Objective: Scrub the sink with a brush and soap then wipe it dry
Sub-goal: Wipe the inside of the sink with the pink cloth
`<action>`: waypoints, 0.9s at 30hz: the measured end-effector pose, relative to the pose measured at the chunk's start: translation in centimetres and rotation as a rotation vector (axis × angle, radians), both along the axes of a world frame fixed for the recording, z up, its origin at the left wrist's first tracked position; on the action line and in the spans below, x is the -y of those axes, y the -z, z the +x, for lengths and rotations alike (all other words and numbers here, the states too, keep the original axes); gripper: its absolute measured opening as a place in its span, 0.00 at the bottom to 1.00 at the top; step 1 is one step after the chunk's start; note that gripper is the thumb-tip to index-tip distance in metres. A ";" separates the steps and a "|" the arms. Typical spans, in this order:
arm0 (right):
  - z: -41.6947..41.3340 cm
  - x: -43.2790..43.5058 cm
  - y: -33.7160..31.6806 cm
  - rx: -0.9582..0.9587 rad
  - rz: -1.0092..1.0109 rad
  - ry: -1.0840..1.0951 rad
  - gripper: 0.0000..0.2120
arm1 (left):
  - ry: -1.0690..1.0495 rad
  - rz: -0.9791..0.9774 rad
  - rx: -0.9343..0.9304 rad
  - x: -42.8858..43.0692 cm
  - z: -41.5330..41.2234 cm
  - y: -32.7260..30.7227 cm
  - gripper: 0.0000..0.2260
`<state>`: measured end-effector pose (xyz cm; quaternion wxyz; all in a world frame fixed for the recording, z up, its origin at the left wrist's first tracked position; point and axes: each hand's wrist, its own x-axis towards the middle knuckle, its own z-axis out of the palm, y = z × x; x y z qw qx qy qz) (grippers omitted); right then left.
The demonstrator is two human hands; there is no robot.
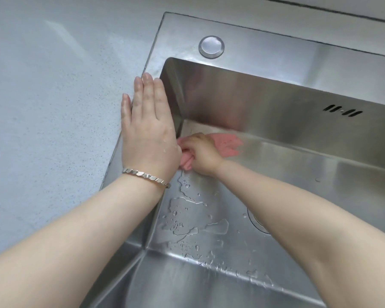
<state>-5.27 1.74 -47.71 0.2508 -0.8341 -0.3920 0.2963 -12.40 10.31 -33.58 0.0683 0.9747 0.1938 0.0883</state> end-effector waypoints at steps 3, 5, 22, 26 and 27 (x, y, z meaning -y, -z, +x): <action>-2.7 1.7 -0.5 -0.005 -0.011 -0.451 0.19 | -0.035 0.008 -0.041 0.0 -0.1 -0.3 0.32; -3.9 4.1 -0.5 0.035 0.038 -0.633 0.14 | -0.049 0.004 -0.077 0.1 -0.2 -0.4 0.35; -4.2 5.9 -1.1 -0.193 0.094 0.623 0.23 | -0.032 0.046 -0.171 0.2 -0.1 -0.9 0.32; -11.2 1.2 -1.1 -0.310 0.137 0.376 0.26 | -0.040 0.054 -0.163 0.2 0.0 -0.7 0.31; -12.8 0.6 -1.1 -0.290 0.162 0.357 0.25 | -0.039 0.056 -0.149 0.2 0.0 -0.6 0.31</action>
